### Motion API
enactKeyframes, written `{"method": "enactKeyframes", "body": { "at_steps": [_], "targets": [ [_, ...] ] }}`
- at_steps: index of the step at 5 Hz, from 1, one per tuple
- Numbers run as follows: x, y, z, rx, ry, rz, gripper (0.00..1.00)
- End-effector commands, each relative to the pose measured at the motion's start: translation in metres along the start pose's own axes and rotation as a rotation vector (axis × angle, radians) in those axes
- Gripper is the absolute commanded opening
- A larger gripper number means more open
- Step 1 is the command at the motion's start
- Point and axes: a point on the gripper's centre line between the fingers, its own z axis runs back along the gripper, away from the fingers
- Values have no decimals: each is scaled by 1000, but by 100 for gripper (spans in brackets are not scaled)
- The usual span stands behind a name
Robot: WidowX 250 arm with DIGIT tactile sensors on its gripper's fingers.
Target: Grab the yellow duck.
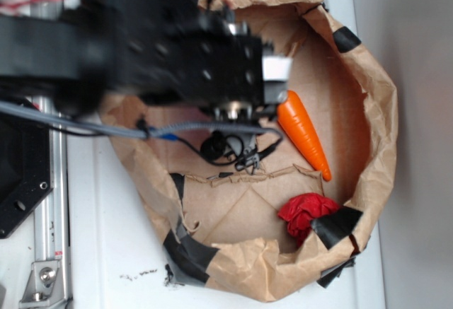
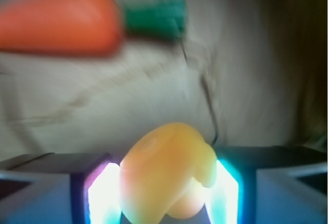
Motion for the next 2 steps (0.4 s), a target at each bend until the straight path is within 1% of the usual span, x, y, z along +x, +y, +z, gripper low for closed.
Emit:
{"method": "enactKeyframes", "body": {
  "at_steps": [1, 2],
  "targets": [
    [12, 3, 110, -81, -182, -191, 0],
    [19, -3, 103, -86, -141, -197, 0]
  ]
}}
